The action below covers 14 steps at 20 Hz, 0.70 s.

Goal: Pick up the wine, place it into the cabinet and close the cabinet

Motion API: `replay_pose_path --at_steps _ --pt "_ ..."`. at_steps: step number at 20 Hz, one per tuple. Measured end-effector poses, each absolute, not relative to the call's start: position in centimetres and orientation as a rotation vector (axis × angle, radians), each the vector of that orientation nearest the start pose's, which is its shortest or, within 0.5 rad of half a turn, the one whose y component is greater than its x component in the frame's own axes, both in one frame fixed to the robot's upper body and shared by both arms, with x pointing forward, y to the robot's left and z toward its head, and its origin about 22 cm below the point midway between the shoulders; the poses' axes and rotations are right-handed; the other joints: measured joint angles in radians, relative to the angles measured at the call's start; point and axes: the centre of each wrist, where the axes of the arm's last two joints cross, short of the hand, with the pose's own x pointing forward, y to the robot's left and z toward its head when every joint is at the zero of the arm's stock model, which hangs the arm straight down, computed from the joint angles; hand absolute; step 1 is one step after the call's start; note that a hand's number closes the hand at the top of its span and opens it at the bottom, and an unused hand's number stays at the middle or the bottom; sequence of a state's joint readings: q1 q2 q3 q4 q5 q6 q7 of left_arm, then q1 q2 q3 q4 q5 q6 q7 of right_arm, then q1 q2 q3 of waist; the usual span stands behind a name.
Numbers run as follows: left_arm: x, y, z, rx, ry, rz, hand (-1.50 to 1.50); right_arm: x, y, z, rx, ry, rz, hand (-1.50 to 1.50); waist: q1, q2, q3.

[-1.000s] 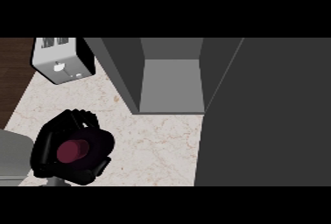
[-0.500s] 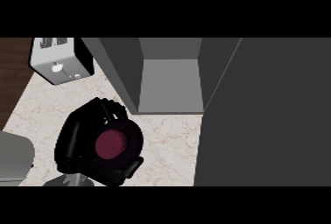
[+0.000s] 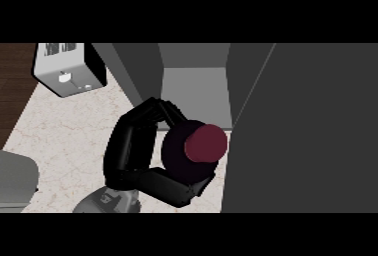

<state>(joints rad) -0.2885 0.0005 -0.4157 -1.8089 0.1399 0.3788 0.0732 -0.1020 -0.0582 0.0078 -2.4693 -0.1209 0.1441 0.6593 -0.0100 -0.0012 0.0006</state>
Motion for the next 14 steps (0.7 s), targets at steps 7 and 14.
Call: replay_pose_path --at_steps 7,14 --pt "26.5 7.6 13.3 -0.293 -1.907 0.021 1.50 15.6 -22.6 20.6 0.131 -1.893 0.272 -1.50 -0.004 0.000 0.000" --pt "27.9 6.1 13.3 -0.231 -1.922 0.013 1.50 15.5 -22.3 20.3 0.157 -1.884 0.269 -1.50 -0.003 0.000 0.000"
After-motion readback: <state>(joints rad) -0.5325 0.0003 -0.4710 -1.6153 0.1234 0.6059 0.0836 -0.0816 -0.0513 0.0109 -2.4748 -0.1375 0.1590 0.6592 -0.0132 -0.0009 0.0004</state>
